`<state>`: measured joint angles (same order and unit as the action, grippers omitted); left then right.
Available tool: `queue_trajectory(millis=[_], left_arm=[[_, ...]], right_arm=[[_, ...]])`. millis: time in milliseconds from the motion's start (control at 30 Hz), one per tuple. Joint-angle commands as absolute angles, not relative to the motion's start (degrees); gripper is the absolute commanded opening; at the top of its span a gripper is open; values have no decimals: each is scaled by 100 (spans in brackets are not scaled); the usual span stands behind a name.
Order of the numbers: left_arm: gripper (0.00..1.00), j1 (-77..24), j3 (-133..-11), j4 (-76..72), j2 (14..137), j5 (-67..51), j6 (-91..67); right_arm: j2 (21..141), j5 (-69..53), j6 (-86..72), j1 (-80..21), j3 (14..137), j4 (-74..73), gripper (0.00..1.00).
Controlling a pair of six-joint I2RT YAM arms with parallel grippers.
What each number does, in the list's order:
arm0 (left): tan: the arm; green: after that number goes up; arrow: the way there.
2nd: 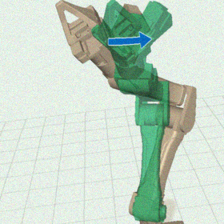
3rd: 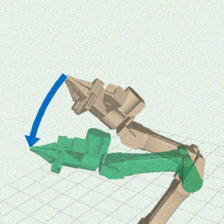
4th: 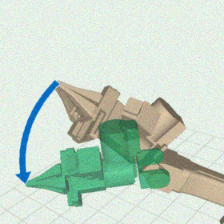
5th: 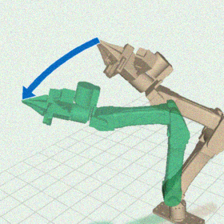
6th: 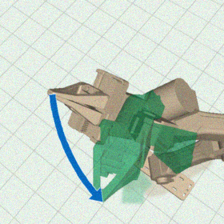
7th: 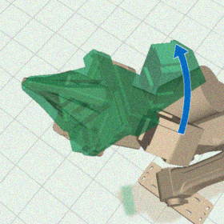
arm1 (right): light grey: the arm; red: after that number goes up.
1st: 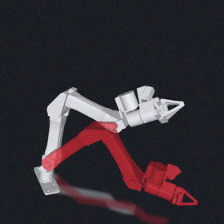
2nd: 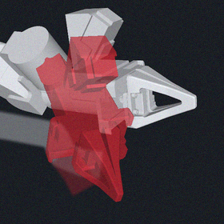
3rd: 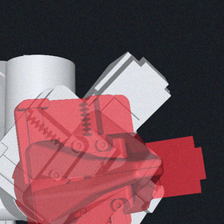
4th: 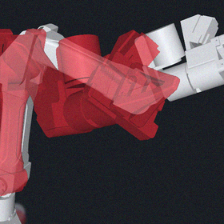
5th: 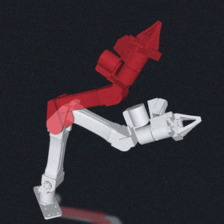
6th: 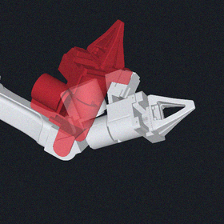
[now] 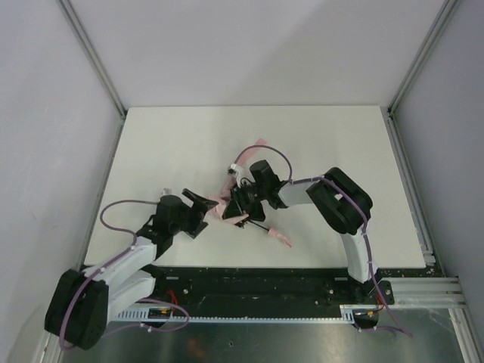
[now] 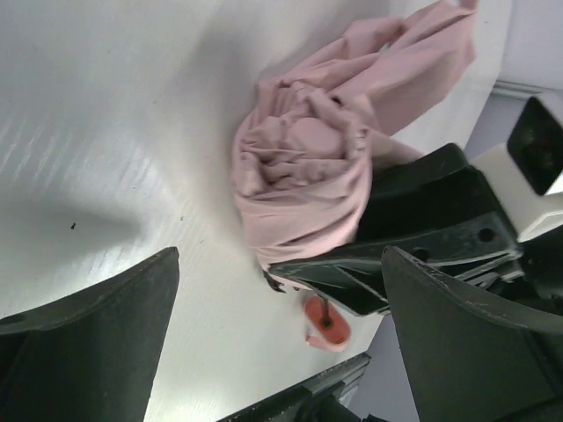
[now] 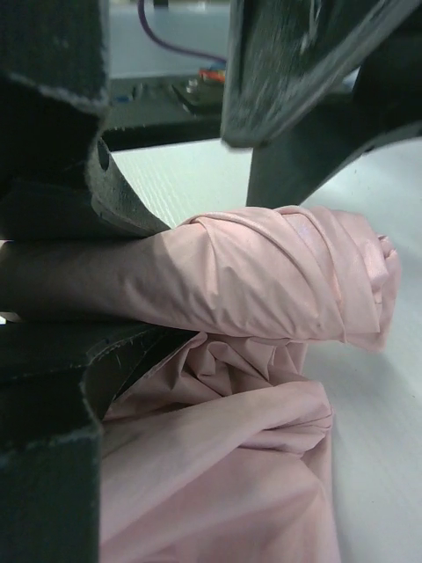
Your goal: Put away the umbrella
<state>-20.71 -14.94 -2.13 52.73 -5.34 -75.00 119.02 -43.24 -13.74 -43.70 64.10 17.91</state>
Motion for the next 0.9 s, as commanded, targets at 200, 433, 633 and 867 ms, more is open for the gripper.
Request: queue_trajectory(millis=[200, 433, 633, 867], left_arm=[[99, -2248, -1415, -1424, 6645, -641, -8327], [94, -2479, -1624, -1701, 7413, -346, -8462], [67, -2565, -1463, -1760, 7548, 75, -8189], [21, -2562, -1376, -1777, 7463, 345, -7739]], right_arm=[[12795, -5171, -2380, -4153, 6033, 915, 0], [12751, -5342, -2530, -4115, 6053, 1082, 0], [12562, -5457, -2501, -4102, 6173, 964, 0], [12397, -5435, -2548, -4130, 6325, 926, 0]])
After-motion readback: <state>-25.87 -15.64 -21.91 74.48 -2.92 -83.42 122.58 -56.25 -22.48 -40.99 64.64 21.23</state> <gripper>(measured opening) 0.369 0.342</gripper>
